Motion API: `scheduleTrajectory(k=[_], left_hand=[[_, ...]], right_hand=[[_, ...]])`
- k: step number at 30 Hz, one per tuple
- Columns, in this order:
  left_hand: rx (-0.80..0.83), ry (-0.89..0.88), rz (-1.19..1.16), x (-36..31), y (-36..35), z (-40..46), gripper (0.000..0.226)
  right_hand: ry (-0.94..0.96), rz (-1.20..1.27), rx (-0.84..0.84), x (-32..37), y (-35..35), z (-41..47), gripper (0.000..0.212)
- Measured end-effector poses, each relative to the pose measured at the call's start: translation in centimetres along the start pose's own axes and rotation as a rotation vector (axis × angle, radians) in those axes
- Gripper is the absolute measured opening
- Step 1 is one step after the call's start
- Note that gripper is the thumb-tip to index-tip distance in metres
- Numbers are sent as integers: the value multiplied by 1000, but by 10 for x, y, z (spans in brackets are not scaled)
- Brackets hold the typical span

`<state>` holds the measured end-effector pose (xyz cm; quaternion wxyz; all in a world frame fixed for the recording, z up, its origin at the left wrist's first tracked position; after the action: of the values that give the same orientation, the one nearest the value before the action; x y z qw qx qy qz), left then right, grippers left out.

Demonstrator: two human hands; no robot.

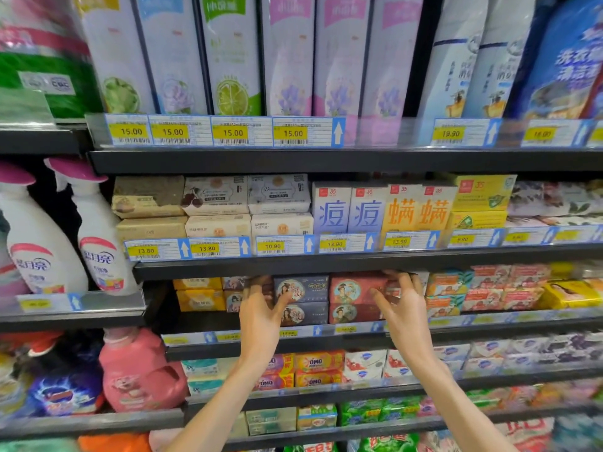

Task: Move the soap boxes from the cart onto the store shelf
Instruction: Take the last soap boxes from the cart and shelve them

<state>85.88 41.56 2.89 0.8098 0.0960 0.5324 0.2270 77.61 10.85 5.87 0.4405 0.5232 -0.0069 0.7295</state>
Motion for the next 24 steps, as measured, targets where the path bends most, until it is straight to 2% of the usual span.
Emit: scheduleTrajectory(k=[8,15,19,24], left_hand=[[14,16,49,3,-6,4,33],[9,-25,52,0,-5,3,33],[2,-50,-2,-5,3,-9,36],[-26,-78,66,-7,30,-40,43]], right_hand=[[3,-146,-43,0,-7,3,35],[-39,-115,-17,-3,-14,2,33],[10,-75,-57,7,-4,-11,36],[269,-111,230,32,-44,-41,25]])
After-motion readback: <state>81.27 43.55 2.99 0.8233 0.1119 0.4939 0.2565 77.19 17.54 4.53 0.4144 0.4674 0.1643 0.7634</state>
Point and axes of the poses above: each hand's wrist, its own z-axis towards the middle knuckle, its own y-axis out of the back of the hand, x = y × z, the point moved 10 cm from there along z, towards the middle knuckle, and after that the axes turned 3 degrees about -y, right-handed, at the moved point
